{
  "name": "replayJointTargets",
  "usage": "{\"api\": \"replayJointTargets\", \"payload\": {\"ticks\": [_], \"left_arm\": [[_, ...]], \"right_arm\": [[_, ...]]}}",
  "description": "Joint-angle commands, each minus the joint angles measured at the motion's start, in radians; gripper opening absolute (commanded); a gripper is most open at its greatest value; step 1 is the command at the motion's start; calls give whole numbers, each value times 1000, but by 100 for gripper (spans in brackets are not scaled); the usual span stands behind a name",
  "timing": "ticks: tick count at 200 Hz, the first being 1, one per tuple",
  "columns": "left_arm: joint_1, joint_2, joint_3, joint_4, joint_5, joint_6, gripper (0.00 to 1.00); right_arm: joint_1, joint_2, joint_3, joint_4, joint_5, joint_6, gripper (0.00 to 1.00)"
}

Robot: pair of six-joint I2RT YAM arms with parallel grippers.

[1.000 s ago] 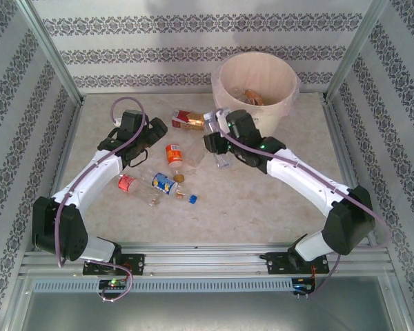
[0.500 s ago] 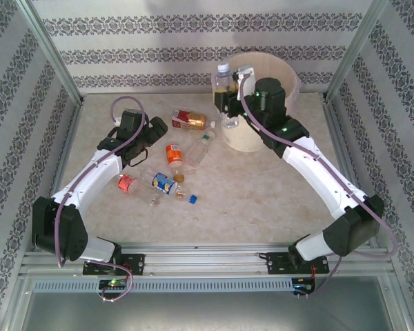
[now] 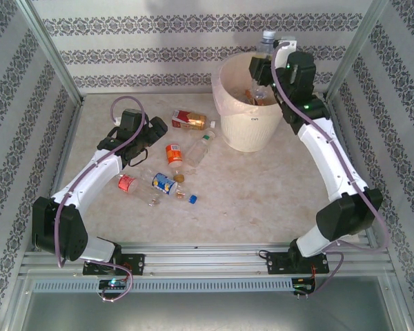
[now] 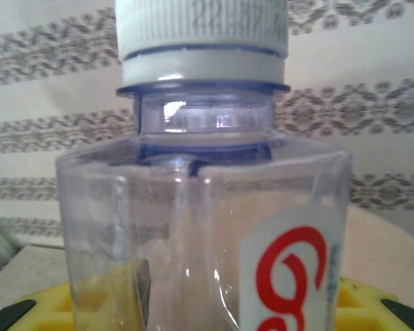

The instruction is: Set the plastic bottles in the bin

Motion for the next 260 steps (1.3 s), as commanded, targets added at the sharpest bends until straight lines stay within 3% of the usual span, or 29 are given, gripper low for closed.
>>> {"api": "replayJointTargets", "payload": {"ticks": [1,51,89,112,204,260], "left_arm": [[15,1,26,-38,2,3,100],[14,1,29,-50,9,7,100],[15,-2,35,-62,6,16,100],[15,-2,36,-67,4,15,100],[14,41,51,-67,47,22,100],[15,81,71,-79,78,29,100]], "right_arm": [[-28,53,78,-102,95,-40,46],[-48,186,224,-280,326,-118,52],[-48,262,302,-390,456,-86,81],[-44,250,291,-383,539,-81,89],[-32,93,126,-260,460,-76,98],[-17,-27,-2,-172,401,-66,98]]}}
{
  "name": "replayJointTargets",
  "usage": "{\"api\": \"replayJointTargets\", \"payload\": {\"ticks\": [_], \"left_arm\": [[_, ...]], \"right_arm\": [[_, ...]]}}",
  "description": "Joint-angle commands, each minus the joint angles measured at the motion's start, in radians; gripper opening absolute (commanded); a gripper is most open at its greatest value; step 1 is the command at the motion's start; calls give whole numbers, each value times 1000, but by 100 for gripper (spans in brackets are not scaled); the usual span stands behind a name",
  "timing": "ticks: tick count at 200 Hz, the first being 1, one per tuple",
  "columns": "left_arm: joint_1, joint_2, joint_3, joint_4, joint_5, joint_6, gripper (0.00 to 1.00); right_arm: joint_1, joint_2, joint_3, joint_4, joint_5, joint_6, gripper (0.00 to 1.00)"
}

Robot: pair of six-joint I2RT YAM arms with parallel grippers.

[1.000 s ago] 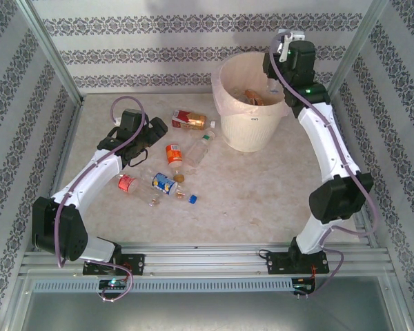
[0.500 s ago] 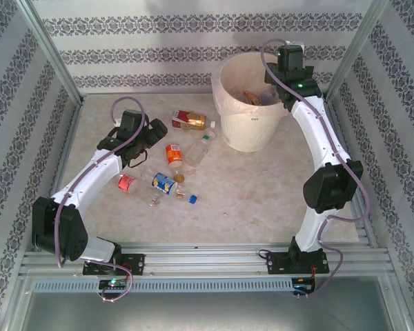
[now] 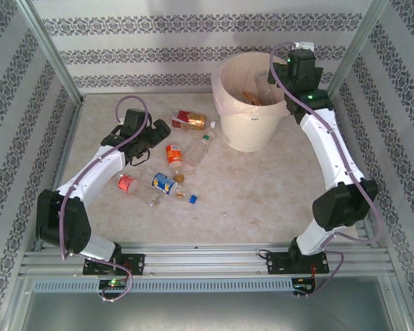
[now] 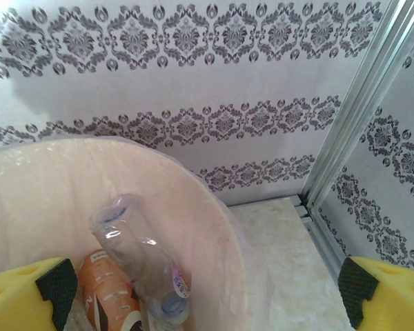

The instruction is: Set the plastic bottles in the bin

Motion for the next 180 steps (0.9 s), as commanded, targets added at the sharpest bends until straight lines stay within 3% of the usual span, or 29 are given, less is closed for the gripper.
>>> {"api": "replayJointTargets", "payload": {"ticks": [1,83,112,155,180], "left_arm": [[15,20,40,-34,19,23,100],[-8,242,210,-208,55,153,100],[-25,348,313,-306,36,220,100],[-52,474,408,-323,56,230,100],[-66,519,417,-314,9,219,98]], "right_arm": [[19,-69,-59,71,-39,13,98],[100,-381,-416,263,-302,58,98],[123,-441,-475,211,-279,56,98],[123,-488,-528,180,-250,66,98],[122,-505,-542,170,-233,64,98]]}}
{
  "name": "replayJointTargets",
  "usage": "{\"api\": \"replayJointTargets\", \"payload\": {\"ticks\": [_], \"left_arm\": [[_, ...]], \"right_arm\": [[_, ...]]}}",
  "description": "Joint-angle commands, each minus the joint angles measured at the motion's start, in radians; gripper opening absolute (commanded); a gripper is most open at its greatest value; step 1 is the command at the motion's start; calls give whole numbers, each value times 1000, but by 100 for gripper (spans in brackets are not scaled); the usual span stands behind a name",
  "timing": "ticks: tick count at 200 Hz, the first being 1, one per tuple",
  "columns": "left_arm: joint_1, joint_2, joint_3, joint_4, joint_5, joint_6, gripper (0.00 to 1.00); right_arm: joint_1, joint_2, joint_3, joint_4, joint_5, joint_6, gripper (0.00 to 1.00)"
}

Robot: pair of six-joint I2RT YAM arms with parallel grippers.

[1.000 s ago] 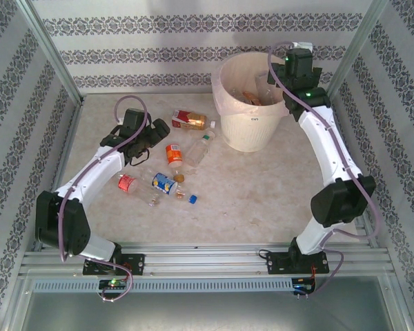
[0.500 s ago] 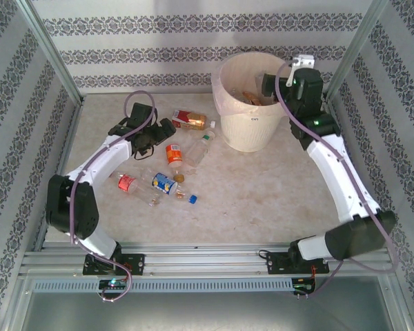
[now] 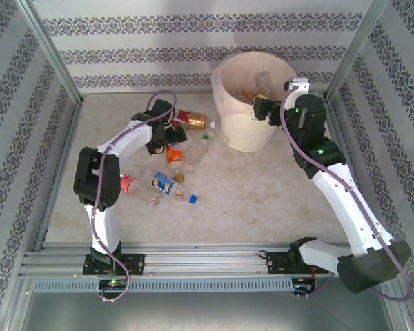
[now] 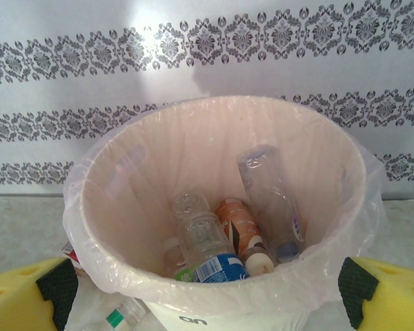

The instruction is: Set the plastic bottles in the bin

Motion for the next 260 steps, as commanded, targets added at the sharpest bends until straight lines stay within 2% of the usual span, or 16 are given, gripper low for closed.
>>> {"api": "replayJointTargets", "payload": {"ticks": [1,49,107,150,182,209,241,260], "left_arm": [[-17,34,21,-47,-41,19,97],[-17,119,20,8,-26,32,89],[-13,162,33,60,-66,20,64],[-4,141,33,103,-73,30,51],[-3,97,24,112,-93,39,48],[-4,32,-10,133,-98,47,45],[-3,-90,-90,229,-88,50,43],[-3,-165,-146,327,-35,70,43]], "right_arm": [[3,-32,-17,-15,26,10,98],[2,-55,-33,-35,39,12,98],[5,-70,-42,-35,37,25,98],[8,-85,-59,-18,7,5,98],[11,-106,-78,4,-31,-17,98],[12,-104,-98,51,-168,-29,98],[33,-65,-78,61,-256,-22,98],[57,-46,-75,86,-276,-20,98]]}}
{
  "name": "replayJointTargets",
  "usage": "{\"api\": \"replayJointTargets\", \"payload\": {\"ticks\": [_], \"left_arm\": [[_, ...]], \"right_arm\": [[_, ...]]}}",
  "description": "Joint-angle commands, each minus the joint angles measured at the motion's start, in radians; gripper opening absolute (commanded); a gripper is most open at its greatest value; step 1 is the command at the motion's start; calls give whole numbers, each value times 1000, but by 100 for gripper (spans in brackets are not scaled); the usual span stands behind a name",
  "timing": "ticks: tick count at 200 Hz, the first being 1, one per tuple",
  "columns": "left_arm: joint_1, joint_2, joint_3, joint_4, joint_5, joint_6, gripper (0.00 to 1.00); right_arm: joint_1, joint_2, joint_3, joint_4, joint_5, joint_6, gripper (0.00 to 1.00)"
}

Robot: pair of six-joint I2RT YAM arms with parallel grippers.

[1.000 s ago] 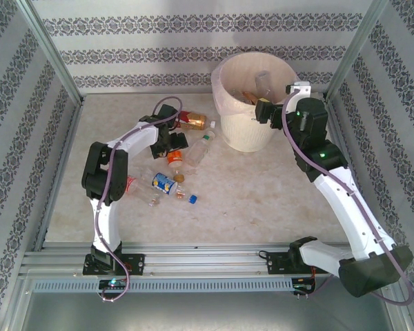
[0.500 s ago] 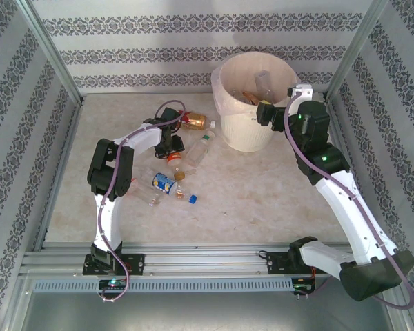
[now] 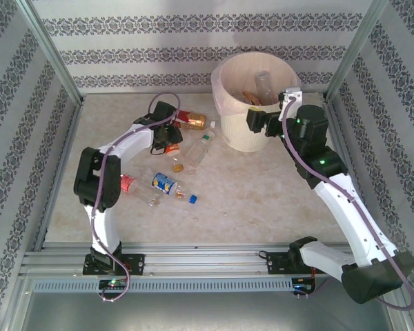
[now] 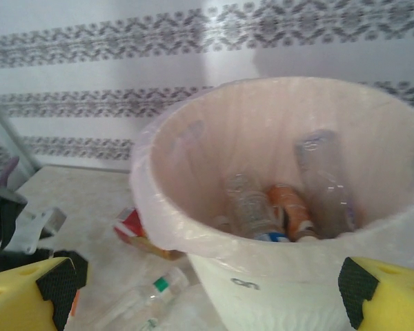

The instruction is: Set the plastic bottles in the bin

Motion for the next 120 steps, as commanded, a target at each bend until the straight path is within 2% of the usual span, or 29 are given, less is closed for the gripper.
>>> {"api": "replayJointTargets", "payload": {"ticks": [1,58,120], "left_arm": [[9,-109,-58,153,43,36,43],[-7,-286,-160,401,251,54,41],[-26,-352,-154,639,504,-37,41]], "right_arm": [[30,25,12,58,-85,-12,98],[94,94,32,67,-137,51,98],[179,213,58,149,-198,124,98]]}}
